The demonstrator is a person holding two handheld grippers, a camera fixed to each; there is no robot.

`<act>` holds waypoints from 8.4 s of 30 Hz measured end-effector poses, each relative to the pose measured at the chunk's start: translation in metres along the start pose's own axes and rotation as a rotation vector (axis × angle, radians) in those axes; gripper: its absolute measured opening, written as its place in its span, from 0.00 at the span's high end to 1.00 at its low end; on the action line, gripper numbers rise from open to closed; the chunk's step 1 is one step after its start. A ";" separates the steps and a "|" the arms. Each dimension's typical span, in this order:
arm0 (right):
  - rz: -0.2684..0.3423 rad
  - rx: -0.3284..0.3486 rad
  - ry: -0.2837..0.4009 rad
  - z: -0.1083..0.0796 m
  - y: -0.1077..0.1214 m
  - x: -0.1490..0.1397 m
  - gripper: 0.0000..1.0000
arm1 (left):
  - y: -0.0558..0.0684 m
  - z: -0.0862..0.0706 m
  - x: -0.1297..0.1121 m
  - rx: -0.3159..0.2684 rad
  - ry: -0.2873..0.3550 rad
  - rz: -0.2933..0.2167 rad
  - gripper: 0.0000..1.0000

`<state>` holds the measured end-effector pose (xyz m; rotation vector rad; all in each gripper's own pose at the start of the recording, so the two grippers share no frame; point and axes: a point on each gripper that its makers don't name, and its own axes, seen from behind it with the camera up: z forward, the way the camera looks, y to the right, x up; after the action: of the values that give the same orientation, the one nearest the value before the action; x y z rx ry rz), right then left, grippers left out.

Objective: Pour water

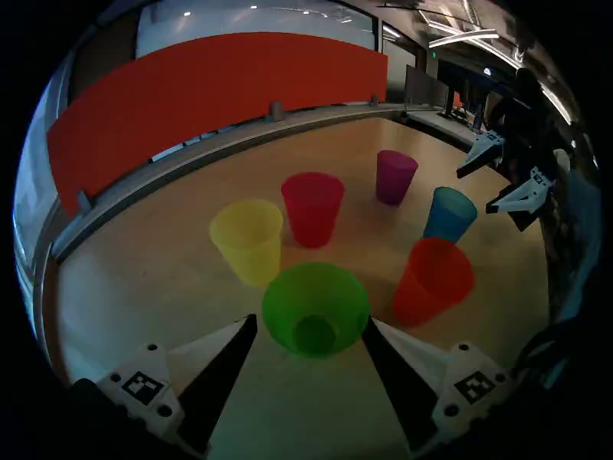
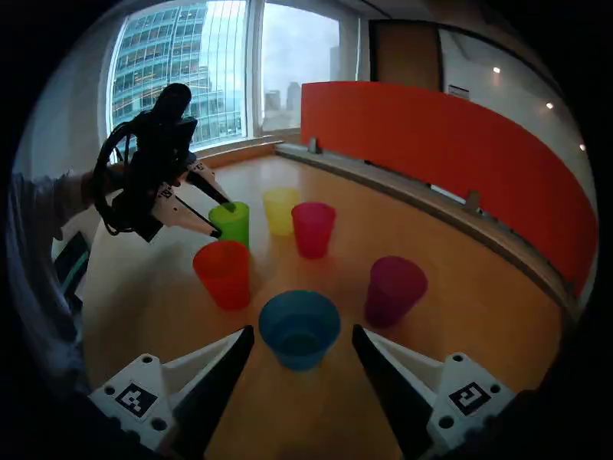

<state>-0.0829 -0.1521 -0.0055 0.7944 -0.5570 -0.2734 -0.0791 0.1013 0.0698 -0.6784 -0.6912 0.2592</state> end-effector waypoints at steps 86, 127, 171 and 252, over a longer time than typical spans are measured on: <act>-0.010 -0.017 0.000 0.051 -0.004 -0.022 0.11 | -0.003 -0.074 0.071 0.038 0.267 -0.037 0.15; -0.014 -0.095 0.357 -0.036 -0.014 0.101 0.11 | 0.051 -0.125 0.123 -0.012 0.598 -0.050 0.15; -0.147 -0.086 0.486 -0.083 -0.027 0.185 0.11 | 0.119 -0.147 0.129 -0.064 0.638 0.031 0.15; -1.020 -0.365 0.481 -0.083 -0.028 0.311 0.11 | 0.168 -0.132 0.150 -0.168 0.630 0.101 0.15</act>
<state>0.2194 -0.2563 0.0414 0.6955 0.3934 -1.0537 0.1209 0.2289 -0.0397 -0.9000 -0.0752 0.0690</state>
